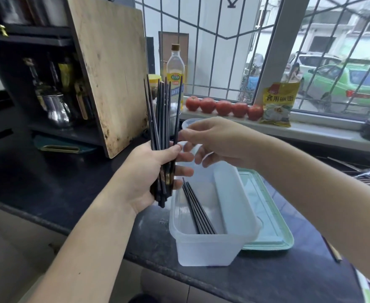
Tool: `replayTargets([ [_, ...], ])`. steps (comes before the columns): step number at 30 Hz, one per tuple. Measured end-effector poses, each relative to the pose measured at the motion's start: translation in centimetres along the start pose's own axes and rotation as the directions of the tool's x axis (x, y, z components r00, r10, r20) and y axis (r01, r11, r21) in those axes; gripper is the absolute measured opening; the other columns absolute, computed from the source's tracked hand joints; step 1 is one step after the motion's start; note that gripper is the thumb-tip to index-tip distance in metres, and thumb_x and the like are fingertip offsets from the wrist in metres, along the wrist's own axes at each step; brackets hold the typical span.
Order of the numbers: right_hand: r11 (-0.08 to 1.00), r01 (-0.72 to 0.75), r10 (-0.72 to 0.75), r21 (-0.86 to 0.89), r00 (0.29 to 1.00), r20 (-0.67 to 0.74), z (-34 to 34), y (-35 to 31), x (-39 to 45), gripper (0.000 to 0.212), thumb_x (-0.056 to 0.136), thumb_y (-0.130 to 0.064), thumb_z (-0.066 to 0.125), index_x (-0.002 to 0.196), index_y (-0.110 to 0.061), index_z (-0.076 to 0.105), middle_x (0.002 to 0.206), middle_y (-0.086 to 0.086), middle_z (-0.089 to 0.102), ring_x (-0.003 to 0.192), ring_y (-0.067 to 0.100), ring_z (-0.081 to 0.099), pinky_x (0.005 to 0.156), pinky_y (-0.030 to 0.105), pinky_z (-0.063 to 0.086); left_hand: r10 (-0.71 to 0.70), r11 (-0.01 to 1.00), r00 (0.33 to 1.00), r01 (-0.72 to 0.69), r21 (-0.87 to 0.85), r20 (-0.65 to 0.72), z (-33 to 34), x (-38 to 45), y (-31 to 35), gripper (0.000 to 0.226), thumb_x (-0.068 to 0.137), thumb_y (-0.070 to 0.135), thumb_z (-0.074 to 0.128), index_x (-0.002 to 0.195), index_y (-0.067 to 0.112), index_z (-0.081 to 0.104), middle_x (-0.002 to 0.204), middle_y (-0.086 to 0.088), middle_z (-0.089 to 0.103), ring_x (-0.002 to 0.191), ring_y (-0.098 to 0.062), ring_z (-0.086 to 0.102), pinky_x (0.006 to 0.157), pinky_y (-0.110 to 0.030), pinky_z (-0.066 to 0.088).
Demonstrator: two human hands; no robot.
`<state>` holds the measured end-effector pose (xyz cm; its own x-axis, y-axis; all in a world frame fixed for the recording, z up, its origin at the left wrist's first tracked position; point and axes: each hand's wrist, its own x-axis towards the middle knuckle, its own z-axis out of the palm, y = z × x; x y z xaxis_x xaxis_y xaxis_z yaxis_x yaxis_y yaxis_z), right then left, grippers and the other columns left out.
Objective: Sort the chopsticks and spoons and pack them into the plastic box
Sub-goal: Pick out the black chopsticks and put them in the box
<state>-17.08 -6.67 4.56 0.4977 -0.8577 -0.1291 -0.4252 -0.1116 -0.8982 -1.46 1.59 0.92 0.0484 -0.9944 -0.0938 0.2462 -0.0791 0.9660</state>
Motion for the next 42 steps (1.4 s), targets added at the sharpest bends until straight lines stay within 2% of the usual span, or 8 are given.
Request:
replayTargets([
  [5,0.995,0.098,-0.097,0.009,0.993,-0.060,0.8,0.0,-0.2,0.025,0.100,-0.028,0.063,0.099,-0.006,0.074,0.085,0.005,0.069,0.071,0.016,0.059,0.067,0.031,0.052,-0.001,1.000,0.997,0.000,0.022,0.076,0.9,-0.1,0.4,0.020,0.105,0.015,0.055,0.120,0.006,0.065,0.090,-0.012,0.076,0.064,-0.023,0.072,0.048,-0.028,0.055],
  [10,0.983,0.145,-0.088,0.113,0.912,-0.401,-1.8,-1.9,-0.1,0.026,0.105,-0.021,0.053,0.102,0.001,0.065,0.075,0.014,0.067,0.055,0.019,0.060,0.049,0.028,0.054,0.002,0.997,0.999,0.002,0.075,-0.049,-0.4,0.1,-0.4,0.007,0.105,0.012,0.056,0.109,0.007,0.057,0.084,-0.012,0.077,0.058,-0.024,0.070,0.045,-0.029,0.052],
  [13,0.864,-0.148,0.054,-0.482,0.977,-0.205,-1.6,-0.4,0.4,0.032,0.103,-0.020,0.055,0.085,0.001,0.069,0.064,0.011,0.071,0.045,0.017,0.064,0.049,0.027,0.056,0.038,0.997,0.982,-0.025,0.075,-0.184,-1.5,0.8,-1.2,0.005,0.104,0.010,0.056,0.100,0.011,0.052,0.065,-0.005,0.068,0.045,-0.018,0.053,0.042,-0.026,0.041],
  [17,0.596,-0.309,0.505,-0.741,0.862,0.047,2.7,4.6,1.7,0.037,0.104,-0.013,0.051,0.072,0.003,0.061,0.050,0.010,0.066,0.037,0.017,0.063,0.043,0.025,0.055,0.040,0.999,0.971,-0.036,0.023,-0.237,-2.0,1.3,-1.6,0.007,0.103,0.009,0.056,0.097,0.012,0.052,0.064,-0.004,0.060,0.044,-0.016,0.047,0.040,-0.025,0.038],
  [26,0.509,-0.333,0.632,-0.794,0.770,0.083,4.4,7.6,4.5,0.037,0.108,-0.025,0.046,0.088,0.005,0.054,0.089,0.022,0.076,0.057,0.026,0.070,0.061,0.033,0.061,0.033,0.999,0.978,-0.024,0.046,-0.207,-2.0,0.9,-1.8,0.008,0.103,0.009,0.057,0.097,0.012,0.052,0.064,-0.004,0.060,0.046,-0.016,0.048,0.040,-0.027,0.038],
  [30,0.433,-0.341,0.650,-0.835,0.759,0.027,6.1,8.8,6.1,0.048,0.108,-0.035,0.040,0.129,0.006,0.051,0.087,0.018,0.071,0.056,0.026,0.069,0.067,0.036,0.061,0.031,0.999,0.982,-0.027,0.026,-0.187,-2.1,1.0,-2.0,0.009,0.103,0.009,0.057,0.097,0.011,0.052,0.062,-0.003,0.060,0.046,-0.016,0.048,0.041,-0.027,0.037],
  [35,0.550,-0.279,0.550,-0.788,0.830,0.090,6.0,9.7,6.2,0.017,0.099,-0.023,0.060,0.088,-0.011,0.062,0.083,0.009,0.070,0.062,0.024,0.066,0.072,0.038,0.062,0.019,1.000,0.984,-0.017,0.014,-0.180,-2.2,0.8,-2.6,0.008,0.103,0.009,0.057,0.097,0.011,0.052,0.064,-0.004,0.059,0.046,-0.017,0.048,0.042,-0.026,0.037],
  [42,0.426,-0.238,0.552,-0.873,0.833,0.042,7.2,10.3,6.8,0.041,0.099,-0.039,0.057,0.107,0.001,0.064,0.097,0.016,0.077,0.065,0.029,0.074,0.083,0.040,0.062,0.013,1.000,0.984,-0.011,0.012,-0.179,-2.9,1.1,-2.8,0.009,0.102,0.008,0.057,0.096,0.012,0.052,0.061,-0.003,0.059,0.045,-0.017,0.047,0.041,-0.025,0.036],
])
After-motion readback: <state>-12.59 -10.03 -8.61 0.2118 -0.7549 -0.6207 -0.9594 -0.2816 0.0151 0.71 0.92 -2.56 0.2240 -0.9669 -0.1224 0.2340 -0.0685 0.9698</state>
